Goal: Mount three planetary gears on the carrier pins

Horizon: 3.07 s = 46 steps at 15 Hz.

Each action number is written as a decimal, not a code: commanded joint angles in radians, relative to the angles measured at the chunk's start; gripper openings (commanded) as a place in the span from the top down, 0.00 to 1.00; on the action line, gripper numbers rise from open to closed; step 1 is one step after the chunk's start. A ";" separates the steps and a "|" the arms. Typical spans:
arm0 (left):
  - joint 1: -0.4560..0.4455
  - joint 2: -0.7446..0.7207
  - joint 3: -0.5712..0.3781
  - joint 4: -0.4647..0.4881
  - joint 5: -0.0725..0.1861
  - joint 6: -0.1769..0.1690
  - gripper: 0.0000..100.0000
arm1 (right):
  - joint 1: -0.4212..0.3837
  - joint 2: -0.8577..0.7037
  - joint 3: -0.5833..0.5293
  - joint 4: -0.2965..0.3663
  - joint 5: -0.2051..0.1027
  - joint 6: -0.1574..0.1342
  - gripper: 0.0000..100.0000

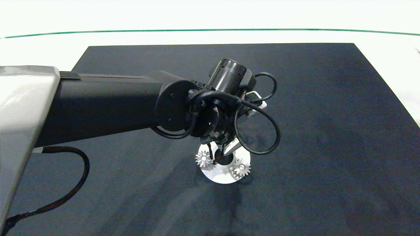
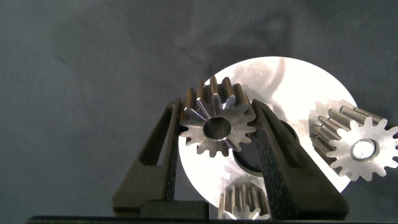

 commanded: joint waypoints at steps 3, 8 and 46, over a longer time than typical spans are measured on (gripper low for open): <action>-0.002 0.008 0.001 0.013 0.002 0.009 0.00 | 0.000 0.000 0.000 0.003 -0.002 -0.001 0.00; 0.000 0.004 0.001 0.026 0.002 0.009 0.00 | 0.000 0.000 0.000 0.003 -0.001 -0.002 0.00; 0.047 0.005 -0.149 0.261 0.002 0.053 0.00 | 0.000 -0.011 0.014 0.002 0.004 -0.030 0.00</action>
